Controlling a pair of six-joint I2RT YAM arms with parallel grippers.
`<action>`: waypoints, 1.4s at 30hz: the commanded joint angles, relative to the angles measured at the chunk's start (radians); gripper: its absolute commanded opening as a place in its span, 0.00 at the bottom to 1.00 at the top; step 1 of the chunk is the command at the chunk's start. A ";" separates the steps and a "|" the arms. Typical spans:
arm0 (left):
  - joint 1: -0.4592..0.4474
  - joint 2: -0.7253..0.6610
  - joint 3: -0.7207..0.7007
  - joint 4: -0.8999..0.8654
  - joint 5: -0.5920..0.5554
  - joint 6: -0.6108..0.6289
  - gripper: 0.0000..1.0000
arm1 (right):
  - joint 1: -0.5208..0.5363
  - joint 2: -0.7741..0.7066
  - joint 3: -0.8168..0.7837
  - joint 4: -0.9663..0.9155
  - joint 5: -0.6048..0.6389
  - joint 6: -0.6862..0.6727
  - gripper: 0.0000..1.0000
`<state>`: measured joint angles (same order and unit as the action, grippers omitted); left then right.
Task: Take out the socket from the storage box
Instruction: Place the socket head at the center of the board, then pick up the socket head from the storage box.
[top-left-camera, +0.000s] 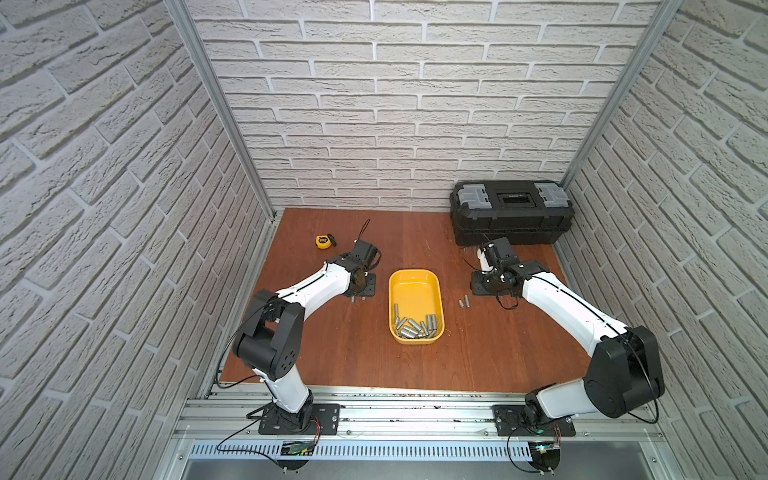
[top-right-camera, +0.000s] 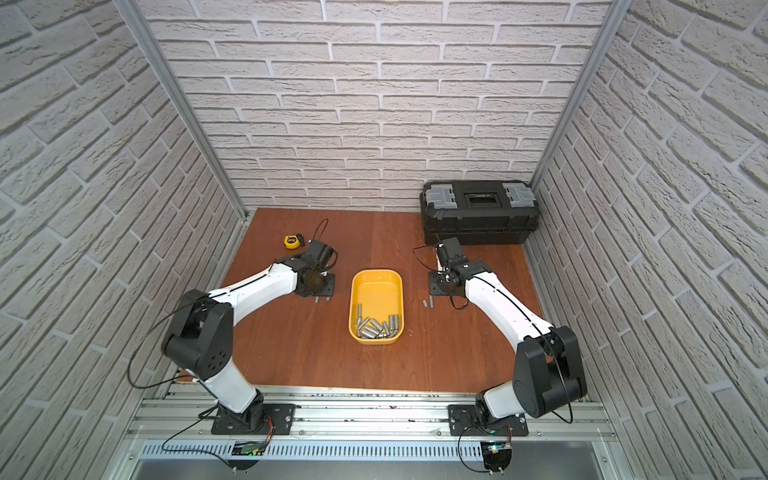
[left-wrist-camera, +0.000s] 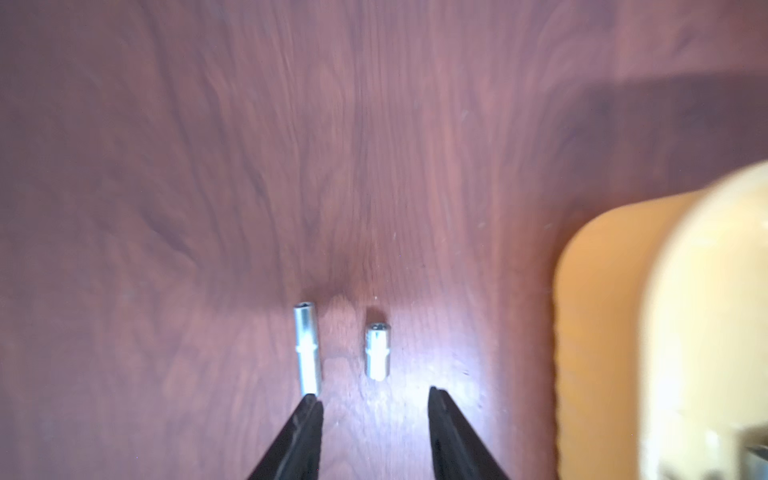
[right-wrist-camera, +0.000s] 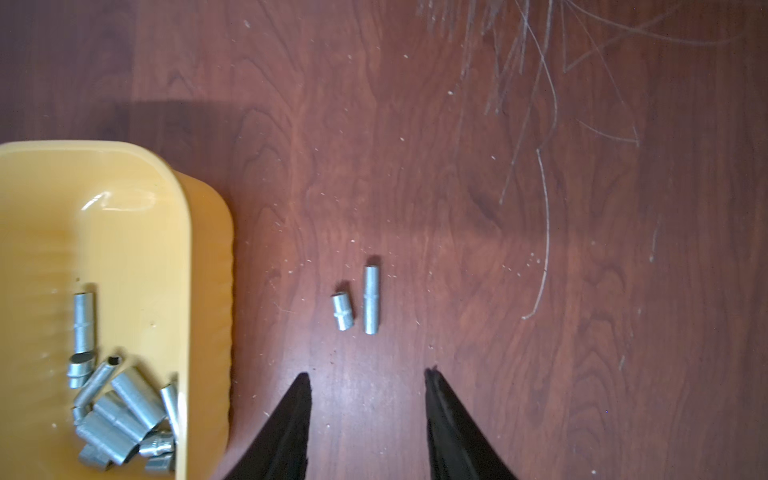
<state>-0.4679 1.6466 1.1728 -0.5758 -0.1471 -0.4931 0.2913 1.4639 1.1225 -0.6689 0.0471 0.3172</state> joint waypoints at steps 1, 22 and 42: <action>-0.001 -0.085 0.048 -0.051 -0.085 0.020 0.48 | 0.083 0.041 0.068 0.037 -0.031 -0.009 0.46; 0.144 -0.370 -0.157 -0.054 -0.122 -0.036 0.55 | 0.470 0.498 0.387 0.048 -0.093 0.044 0.45; 0.142 -0.352 -0.174 -0.020 -0.076 -0.061 0.57 | 0.506 0.650 0.393 0.060 -0.069 0.056 0.37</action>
<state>-0.3290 1.2915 1.0142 -0.6258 -0.2363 -0.5438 0.7811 2.0789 1.4994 -0.6273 -0.0387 0.3710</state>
